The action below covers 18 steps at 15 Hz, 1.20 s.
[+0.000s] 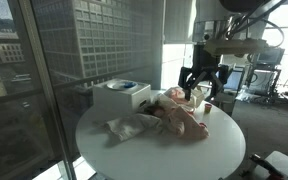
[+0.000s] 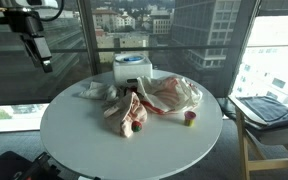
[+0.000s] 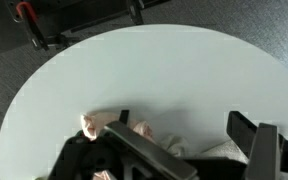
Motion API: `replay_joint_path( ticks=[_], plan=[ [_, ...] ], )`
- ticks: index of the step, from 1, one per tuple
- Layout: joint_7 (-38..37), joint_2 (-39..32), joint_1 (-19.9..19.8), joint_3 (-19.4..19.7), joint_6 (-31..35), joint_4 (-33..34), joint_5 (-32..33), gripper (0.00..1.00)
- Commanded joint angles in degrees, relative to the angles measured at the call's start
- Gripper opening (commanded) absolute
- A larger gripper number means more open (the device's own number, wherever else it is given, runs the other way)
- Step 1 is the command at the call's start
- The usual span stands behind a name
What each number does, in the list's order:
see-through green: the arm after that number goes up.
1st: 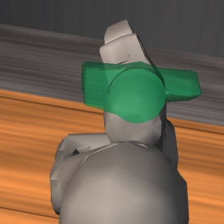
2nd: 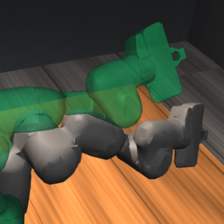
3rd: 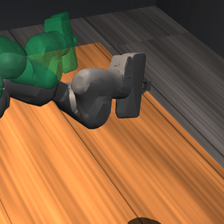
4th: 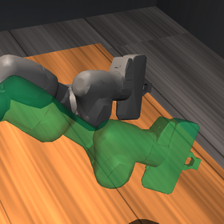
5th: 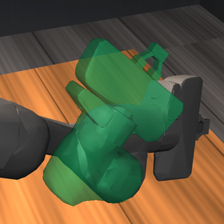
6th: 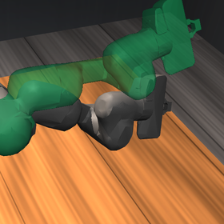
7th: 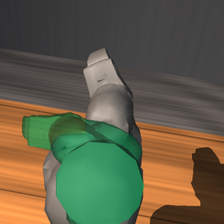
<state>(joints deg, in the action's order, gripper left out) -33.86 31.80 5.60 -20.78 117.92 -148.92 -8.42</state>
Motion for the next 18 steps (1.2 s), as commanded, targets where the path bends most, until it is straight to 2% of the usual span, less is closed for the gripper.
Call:
replay_joint_path(
  ticks=[1, 3, 5, 8, 12, 15, 18],
  plan=[
    [-0.1, -2.0, -2.7, 2.3, 6.0, -3.1, 4.6, 1.0],
    [1.7, -4.4, -4.3, 4.7, 10.4, -4.6, 6.8, 1.0],
    [5.7, -8.2, -5.8, 7.5, 18.2, -6.2, 8.9, 1.0],
    [14.7, -15.9, -6.4, 12.6, 29.5, -6.9, 8.3, 1.0],
    [25.5, -26.4, -6.0, 18.0, 40.5, -5.0, 6.4, 1.0],
    [28.7, -34.5, -5.6, 19.2, 48.0, -2.7, 4.7, 1.0],
    [26.8, -43.4, -5.9, 19.3, 53.3, 1.2, 5.9, 1.0]
  ],
)
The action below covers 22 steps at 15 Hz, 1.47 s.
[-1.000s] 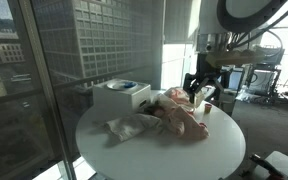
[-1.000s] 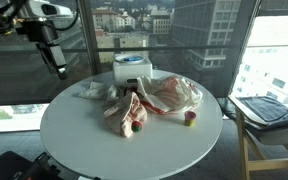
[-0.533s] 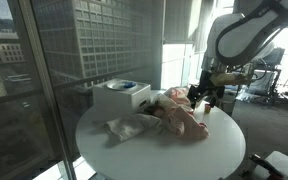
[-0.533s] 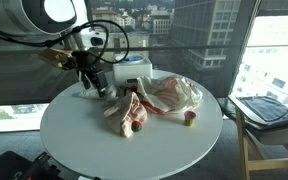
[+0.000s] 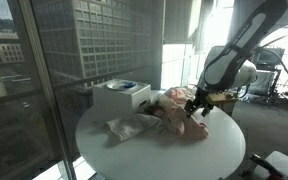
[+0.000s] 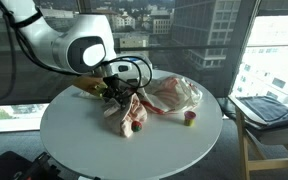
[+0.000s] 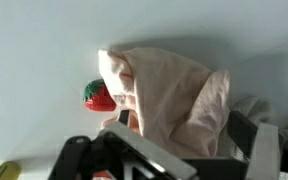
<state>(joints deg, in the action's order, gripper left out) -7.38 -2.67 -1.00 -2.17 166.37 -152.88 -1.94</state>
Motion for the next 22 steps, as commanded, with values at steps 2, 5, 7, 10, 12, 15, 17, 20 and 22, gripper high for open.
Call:
replay_joint_path(
  ticks=[2, 5, 7, 10, 12, 15, 17, 20, 22],
  plan=[
    [-0.6, -14.6, 1.0, 1.5, 6.4, 8.6, 0.2, 1.0],
    [-2.8, -23.0, 4.2, 5.8, 8.9, 14.7, 2.2, 1.0],
    [-3.1, -27.8, 6.7, 8.7, 9.3, 18.6, 2.1, 1.0],
    [-4.1, -28.8, 9.6, 10.0, 5.6, 20.4, 0.7, 0.66],
    [-7.2, -26.5, 11.8, 10.4, 2.1, 19.6, -0.6, 0.52],
    [-16.9, -21.0, 19.0, 15.3, -6.5, 18.3, 1.1, 0.27],
    [-26.1, -16.7, 24.7, 20.1, -11.4, 18.4, 6.5, 0.14],
    [-39.2, -10.4, 35.9, 30.2, -19.8, 20.2, 16.2, 0.06],
    [-47.5, -5.8, 39.5, 33.2, -24.0, 21.9, 25.4, 0.09]
  ],
)
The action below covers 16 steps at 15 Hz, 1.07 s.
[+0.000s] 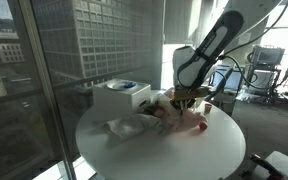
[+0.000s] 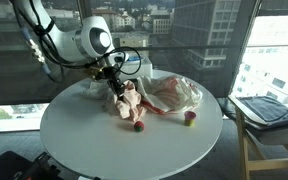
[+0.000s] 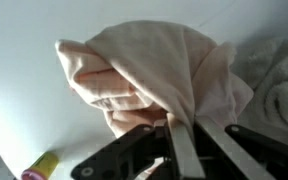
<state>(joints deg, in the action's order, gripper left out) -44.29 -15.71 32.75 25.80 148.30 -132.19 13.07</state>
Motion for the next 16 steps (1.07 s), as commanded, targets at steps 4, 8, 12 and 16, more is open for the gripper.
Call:
replay_joint_path(
  ticks=[4, 8, 12, 16],
  plan=[
    [-23.3, 10.7, 5.9, 5.9, -13.1, 7.1, 27.6, 0.08],
    [-29.6, 9.9, -14.4, -12.1, -13.9, 10.2, 40.1, 0.08],
    [-34.9, 9.9, -21.6, -18.1, -13.7, 10.8, 45.6, 0.08],
    [-38.7, 9.5, -25.1, -21.3, -12.0, 10.8, 49.1, 0.08]
  ],
)
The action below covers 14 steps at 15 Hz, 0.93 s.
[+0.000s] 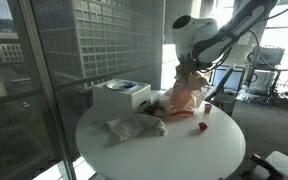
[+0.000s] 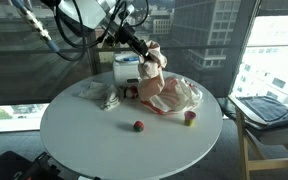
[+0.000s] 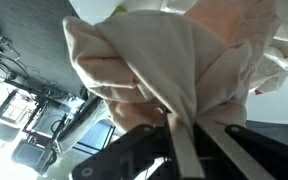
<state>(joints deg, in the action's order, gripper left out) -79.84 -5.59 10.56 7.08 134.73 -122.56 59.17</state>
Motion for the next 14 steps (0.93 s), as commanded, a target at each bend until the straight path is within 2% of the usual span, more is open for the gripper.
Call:
replay_joint_path(
  ticks=[1, 6, 14],
  plan=[
    [-3.8, -1.1, -3.5, -3.1, 2.0, 1.3, 3.6, 0.08],
    [-6.1, -8.6, -6.2, -3.0, 5.8, 5.0, 8.5, 0.08],
    [-4.5, -22.7, -8.6, -2.2, 10.0, 15.4, 6.9, 0.08]
  ],
)
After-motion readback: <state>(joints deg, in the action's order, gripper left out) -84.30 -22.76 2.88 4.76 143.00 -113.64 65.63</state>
